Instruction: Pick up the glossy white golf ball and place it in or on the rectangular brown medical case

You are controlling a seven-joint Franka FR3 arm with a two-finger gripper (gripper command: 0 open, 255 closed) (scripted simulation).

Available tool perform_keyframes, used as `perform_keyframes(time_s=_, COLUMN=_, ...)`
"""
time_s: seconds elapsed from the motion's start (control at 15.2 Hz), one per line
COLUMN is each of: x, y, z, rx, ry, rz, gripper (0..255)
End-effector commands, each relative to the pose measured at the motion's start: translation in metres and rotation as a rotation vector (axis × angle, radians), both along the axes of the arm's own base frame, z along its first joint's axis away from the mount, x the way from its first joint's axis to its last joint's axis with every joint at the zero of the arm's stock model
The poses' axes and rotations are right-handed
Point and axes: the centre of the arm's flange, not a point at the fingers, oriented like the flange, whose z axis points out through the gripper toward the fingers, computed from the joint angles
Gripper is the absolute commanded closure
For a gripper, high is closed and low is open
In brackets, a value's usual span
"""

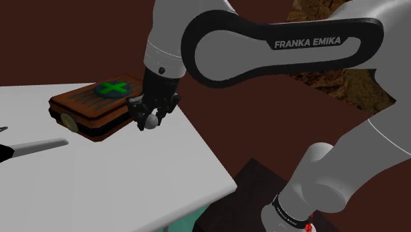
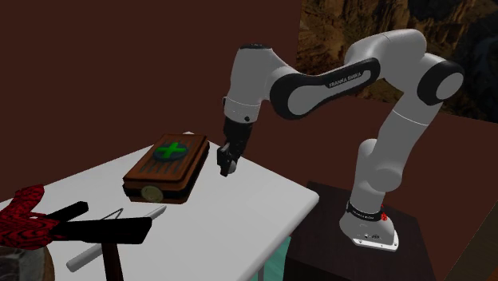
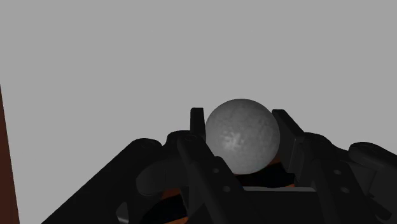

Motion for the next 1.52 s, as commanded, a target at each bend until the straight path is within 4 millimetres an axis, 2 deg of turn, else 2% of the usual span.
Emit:
perform_keyframes(time_s=0.0, x=0.0, y=0.0, z=0.011, rx=0.0, ry=0.0, rz=0.0, gripper=255)
perform_keyframes(time_s=1.12, x=0.0, y=0.0, z=0.1, rx=0.0, ry=0.0, rz=0.0, gripper=255)
perform_keyframes(time_s=1.19, x=0.0, y=0.0, z=0.101, rx=0.0, ry=0.0, rz=0.0, gripper=255)
perform_keyframes(time_s=1.45, x=0.052, y=-0.002, z=0.1, rx=0.0, ry=0.0, rz=0.0, gripper=255)
